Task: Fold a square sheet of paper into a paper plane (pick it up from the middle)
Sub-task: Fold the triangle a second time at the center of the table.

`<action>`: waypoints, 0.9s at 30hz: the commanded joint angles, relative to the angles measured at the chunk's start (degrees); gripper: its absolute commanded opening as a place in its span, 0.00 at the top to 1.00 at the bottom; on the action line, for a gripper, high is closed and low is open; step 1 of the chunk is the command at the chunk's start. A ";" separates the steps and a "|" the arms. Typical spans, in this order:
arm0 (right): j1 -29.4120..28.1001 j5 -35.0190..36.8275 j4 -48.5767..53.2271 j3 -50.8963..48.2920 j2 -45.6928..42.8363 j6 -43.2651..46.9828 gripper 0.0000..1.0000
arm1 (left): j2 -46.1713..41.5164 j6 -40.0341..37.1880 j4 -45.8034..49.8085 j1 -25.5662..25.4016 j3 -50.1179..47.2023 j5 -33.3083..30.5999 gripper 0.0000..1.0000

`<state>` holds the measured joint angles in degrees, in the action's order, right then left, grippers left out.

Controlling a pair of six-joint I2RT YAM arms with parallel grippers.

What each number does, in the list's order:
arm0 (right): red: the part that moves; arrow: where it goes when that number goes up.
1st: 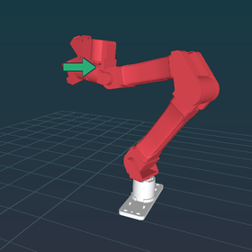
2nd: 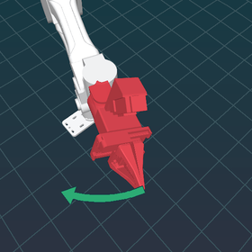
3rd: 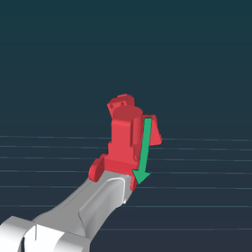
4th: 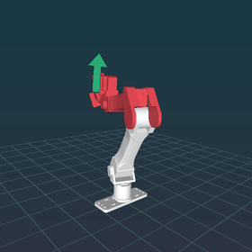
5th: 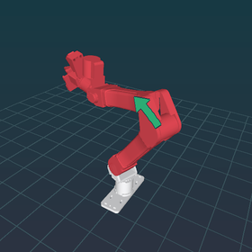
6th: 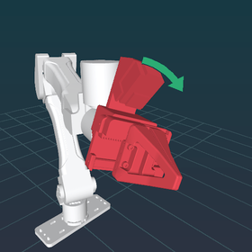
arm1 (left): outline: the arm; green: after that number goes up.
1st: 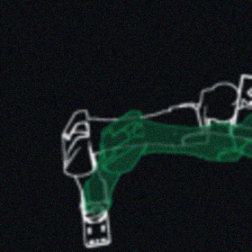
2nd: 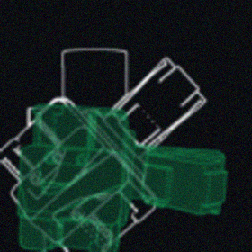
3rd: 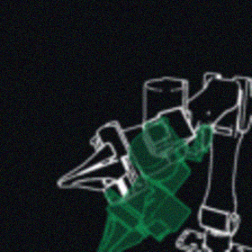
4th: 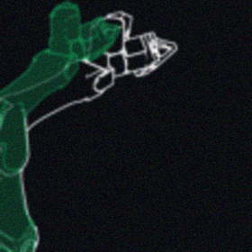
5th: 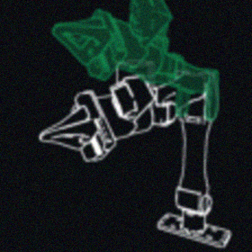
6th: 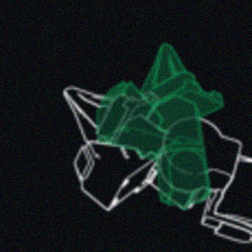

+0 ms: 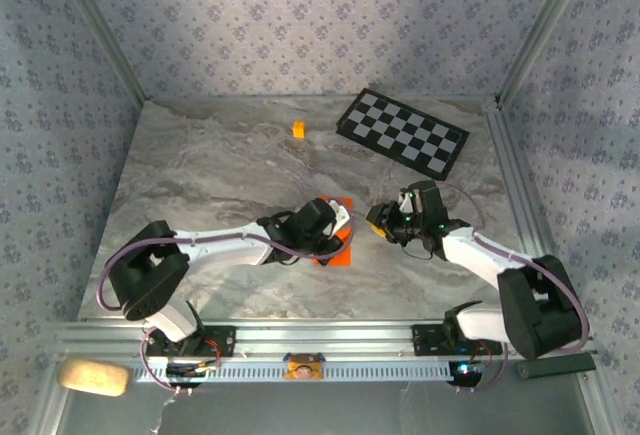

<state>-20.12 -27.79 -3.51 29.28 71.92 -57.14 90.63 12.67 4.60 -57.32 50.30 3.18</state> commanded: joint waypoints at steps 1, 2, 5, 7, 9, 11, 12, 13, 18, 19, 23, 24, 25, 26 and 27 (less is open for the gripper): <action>-0.55 2.55 6.24 -0.13 -2.41 3.87 0.64 | -1.07 4.03 -2.24 1.95 -1.30 11.23 1.00; -1.17 2.65 5.71 -0.59 -2.97 4.10 0.65 | -0.98 4.58 -2.72 2.56 -1.56 12.31 1.00; -4.40 5.00 4.87 -1.81 -4.78 5.55 0.69 | -0.84 5.84 -3.55 3.76 -1.93 14.64 1.00; -6.61 6.84 5.42 -2.25 -5.62 6.99 0.72 | -1.03 6.76 -4.46 4.44 -2.30 15.67 1.00; -8.05 7.40 5.80 -2.25 -5.87 7.60 0.75 | -1.07 7.68 -5.27 4.95 -2.58 16.46 1.00; -8.45 6.10 6.71 -2.13 -5.04 7.15 0.76 | -1.06 8.54 -5.89 5.44 -2.80 16.55 1.00; -8.51 4.31 6.11 -2.21 -4.20 6.78 0.76 | -1.07 8.73 -6.05 5.70 -2.97 16.51 1.00; -8.68 3.07 5.53 -2.21 -3.34 6.22 0.77 | -1.05 8.85 -6.26 5.88 -3.05 16.42 1.00; -11.14 2.10 1.86 -1.55 0.62 2.13 0.74 | -1.27 8.13 -5.71 6.12 -3.04 16.27 1.00; -11.16 2.26 1.73 -1.14 1.39 1.14 0.74 | -1.33 7.87 -5.30 6.17 -2.91 16.12 1.00; -11.67 0.06 2.15 2.12 5.87 0.09 0.77 | -1.33 7.54 -4.60 6.16 -2.97 15.02 1.00; -12.19 0.59 3.03 2.87 6.73 0.21 0.78 | -1.33 7.77 -4.72 6.17 -3.01 14.78 1.00; -12.71 0.73 2.74 3.09 7.41 0.30 0.79 | -1.38 7.96 -5.00 6.17 -3.10 14.68 1.00; -13.07 0.39 1.69 3.15 8.10 0.21 0.80 | -1.35 8.14 -5.27 6.12 -3.24 14.49 1.00; -13.47 -0.05 0.62 3.15 8.77 -0.07 0.80 | -1.32 8.19 -5.39 6.16 -3.22 14.32 1.00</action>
<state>-32.45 -26.37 -1.43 30.61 79.29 -56.07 90.63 20.69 -0.08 -51.37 47.48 17.63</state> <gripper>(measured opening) 0.201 0.041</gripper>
